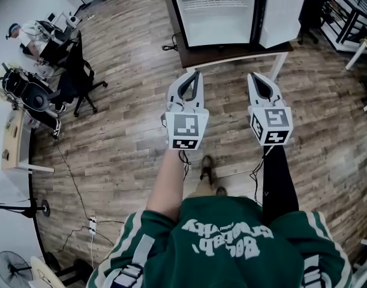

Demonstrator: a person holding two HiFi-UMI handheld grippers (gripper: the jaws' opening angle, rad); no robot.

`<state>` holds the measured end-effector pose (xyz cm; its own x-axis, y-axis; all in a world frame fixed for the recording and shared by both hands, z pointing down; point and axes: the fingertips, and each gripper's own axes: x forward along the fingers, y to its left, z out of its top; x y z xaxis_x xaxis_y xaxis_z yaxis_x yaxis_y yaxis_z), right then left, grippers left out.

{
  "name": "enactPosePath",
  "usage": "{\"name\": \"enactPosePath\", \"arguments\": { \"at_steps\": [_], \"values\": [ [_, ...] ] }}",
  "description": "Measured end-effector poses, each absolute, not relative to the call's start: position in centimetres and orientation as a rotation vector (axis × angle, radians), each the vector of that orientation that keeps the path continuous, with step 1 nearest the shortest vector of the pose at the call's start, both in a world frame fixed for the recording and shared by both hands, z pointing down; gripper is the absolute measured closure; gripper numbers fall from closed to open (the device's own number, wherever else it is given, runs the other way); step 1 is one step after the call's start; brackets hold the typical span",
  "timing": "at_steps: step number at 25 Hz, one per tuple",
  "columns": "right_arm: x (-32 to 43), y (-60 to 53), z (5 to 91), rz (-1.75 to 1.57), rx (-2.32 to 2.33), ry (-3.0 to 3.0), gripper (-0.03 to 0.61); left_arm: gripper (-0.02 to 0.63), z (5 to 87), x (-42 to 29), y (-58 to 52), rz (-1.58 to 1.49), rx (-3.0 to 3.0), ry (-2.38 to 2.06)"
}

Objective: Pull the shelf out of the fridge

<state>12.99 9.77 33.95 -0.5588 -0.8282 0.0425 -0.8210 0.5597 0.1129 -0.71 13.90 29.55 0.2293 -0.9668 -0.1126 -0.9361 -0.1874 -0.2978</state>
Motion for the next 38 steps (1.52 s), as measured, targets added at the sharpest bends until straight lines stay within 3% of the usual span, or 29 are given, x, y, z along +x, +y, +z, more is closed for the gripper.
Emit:
{"name": "enactPosePath", "arguments": {
  "at_steps": [16, 38],
  "values": [
    [8.2, -3.4, 33.0, -0.124, 1.556, -2.625, 0.569, 0.598, 28.5, -6.1, 0.0, -0.107, -2.269, 1.706],
    [6.2, -12.2, 34.2, -0.087, 1.663, -2.552, 0.569, 0.598, 30.3, -8.3, -9.2, -0.086, -2.360, 1.640]
  ]
}}
